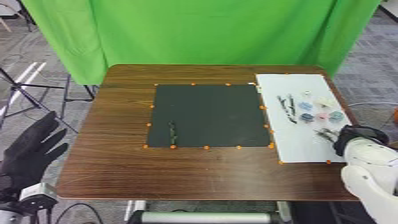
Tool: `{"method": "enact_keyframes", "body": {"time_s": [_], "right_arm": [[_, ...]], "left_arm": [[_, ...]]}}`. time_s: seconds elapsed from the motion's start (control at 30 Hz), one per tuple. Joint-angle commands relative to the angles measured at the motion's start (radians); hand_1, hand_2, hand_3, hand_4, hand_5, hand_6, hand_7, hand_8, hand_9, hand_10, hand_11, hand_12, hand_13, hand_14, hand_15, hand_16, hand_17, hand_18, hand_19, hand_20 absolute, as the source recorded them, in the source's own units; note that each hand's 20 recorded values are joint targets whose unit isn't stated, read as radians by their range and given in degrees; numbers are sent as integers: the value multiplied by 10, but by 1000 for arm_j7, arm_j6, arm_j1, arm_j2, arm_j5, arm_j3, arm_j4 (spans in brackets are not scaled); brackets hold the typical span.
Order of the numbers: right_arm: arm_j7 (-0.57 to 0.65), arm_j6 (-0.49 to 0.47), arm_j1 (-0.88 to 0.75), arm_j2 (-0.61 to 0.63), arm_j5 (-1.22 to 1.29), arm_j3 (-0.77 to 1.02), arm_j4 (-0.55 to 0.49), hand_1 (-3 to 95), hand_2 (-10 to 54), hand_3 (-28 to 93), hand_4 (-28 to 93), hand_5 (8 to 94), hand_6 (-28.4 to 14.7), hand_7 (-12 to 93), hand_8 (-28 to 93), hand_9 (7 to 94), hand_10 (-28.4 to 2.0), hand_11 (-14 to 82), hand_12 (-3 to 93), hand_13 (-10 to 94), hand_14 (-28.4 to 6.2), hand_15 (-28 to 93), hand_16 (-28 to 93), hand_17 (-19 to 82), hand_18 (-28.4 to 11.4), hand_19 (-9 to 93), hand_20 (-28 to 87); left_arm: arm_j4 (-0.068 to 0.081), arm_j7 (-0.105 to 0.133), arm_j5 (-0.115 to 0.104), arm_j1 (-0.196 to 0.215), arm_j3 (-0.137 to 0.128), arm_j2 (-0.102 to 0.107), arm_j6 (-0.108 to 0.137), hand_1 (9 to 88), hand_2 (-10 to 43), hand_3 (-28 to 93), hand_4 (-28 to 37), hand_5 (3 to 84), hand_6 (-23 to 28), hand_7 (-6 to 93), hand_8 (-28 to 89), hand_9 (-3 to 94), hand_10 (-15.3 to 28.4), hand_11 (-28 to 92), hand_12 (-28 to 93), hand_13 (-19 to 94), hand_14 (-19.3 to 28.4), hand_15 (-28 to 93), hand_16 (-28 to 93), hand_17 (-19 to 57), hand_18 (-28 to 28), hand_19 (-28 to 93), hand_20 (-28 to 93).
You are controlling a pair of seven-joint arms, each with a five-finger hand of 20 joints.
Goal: Arrange flowers
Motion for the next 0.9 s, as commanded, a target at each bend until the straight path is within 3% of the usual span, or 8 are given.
{"method": "enact_keyframes", "body": {"time_s": [0.03, 0.47, 0.9], "right_arm": [[-64, 60, -49, -44, 169, 1, 40, 492, -87, 768, -282, 701, 15, 453, 63, 733, -95, 512, 569, 694, -88, 796, 356, 289, -222, 847, 515], [-13, 186, -62, -39, 142, 52, -52, 405, -78, 849, -162, 730, 6, 509, 186, 788, -98, 651, 507, 749, -85, 865, 372, 333, -228, 906, 527], [-5, 319, 48, -56, 162, 47, -182, 383, -86, 859, -107, 746, 6, 516, 218, 813, -93, 672, 510, 781, -84, 881, 387, 365, -235, 931, 531]], "left_arm": [[-5, -4, -2, 19, -5, -4, 2, 227, -62, 700, -264, 207, -1, 178, -93, 165, 81, 84, 214, 126, 107, 146, 90, -123, 178, 331, 103], [-8, -5, 1, 20, -8, -12, 2, 226, -59, 701, -266, 208, 0, 181, -95, 165, 81, 88, 211, 126, 108, 148, 88, -123, 178, 332, 103], [-11, -11, 1, 19, -9, -11, 5, 226, -59, 702, -266, 209, 0, 179, -95, 165, 82, 87, 210, 126, 108, 149, 88, -122, 178, 332, 103]]}}
